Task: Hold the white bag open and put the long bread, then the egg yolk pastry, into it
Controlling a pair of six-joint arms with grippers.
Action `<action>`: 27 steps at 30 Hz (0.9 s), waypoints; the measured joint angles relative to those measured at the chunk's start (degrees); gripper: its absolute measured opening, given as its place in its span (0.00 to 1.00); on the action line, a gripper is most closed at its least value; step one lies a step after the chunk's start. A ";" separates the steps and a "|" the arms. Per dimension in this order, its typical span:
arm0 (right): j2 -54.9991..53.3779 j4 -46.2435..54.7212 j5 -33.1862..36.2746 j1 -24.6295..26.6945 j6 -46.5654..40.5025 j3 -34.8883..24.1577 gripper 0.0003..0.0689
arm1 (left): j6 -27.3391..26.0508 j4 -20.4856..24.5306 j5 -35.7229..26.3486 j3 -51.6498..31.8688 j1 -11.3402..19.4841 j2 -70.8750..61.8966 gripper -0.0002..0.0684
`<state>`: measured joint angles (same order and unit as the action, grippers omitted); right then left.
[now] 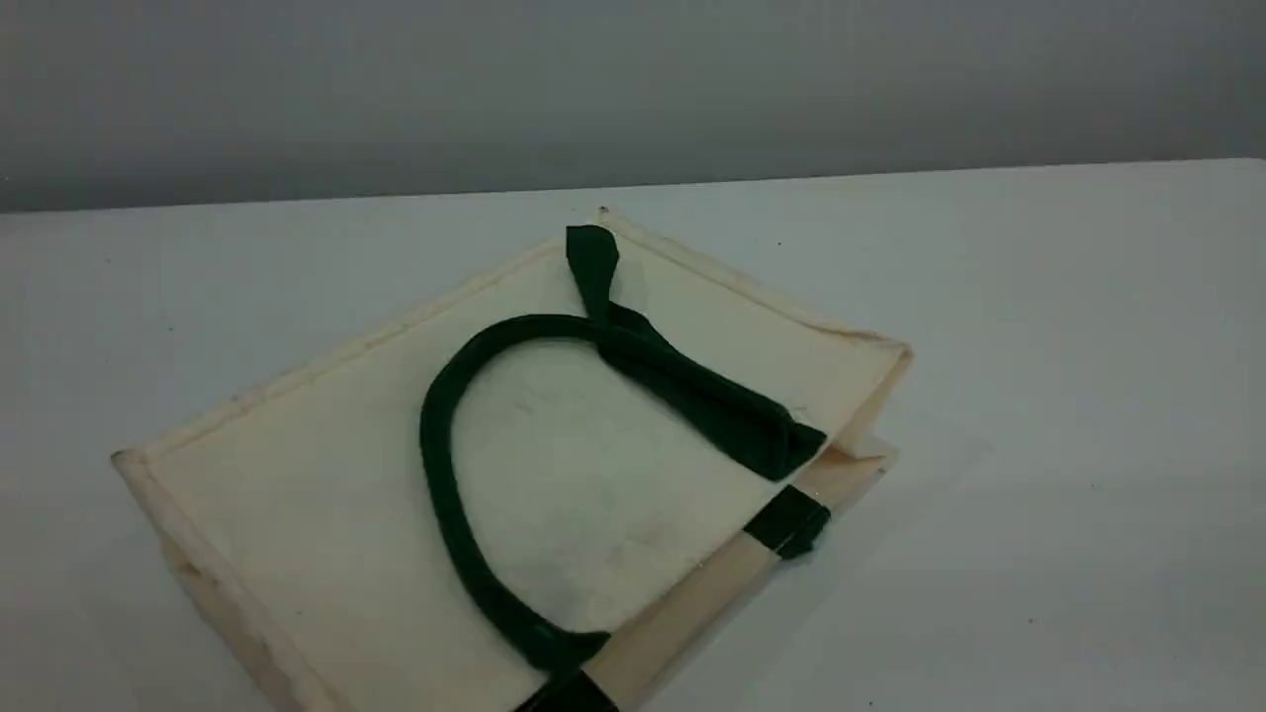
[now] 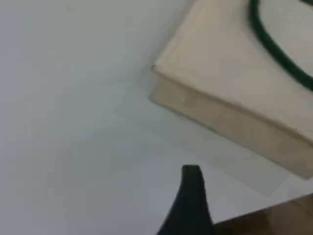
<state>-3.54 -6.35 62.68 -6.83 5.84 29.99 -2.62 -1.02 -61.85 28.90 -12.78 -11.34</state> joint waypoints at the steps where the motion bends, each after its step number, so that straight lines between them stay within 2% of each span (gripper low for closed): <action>1: 0.69 -0.11 0.00 0.00 -0.20 0.00 0.81 | 0.95 0.55 0.00 0.00 0.00 0.00 0.81; 4: 2.60 -0.21 0.16 0.00 -0.25 0.00 0.81 | 2.28 1.33 0.06 0.00 0.00 0.00 0.81; 27: 3.54 -0.34 0.11 0.00 -0.25 0.00 0.81 | 2.10 1.02 0.06 0.00 0.00 0.00 0.81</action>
<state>0.00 -6.69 62.79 -6.83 5.59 29.99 -0.52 0.00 -61.80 28.90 -12.78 -11.34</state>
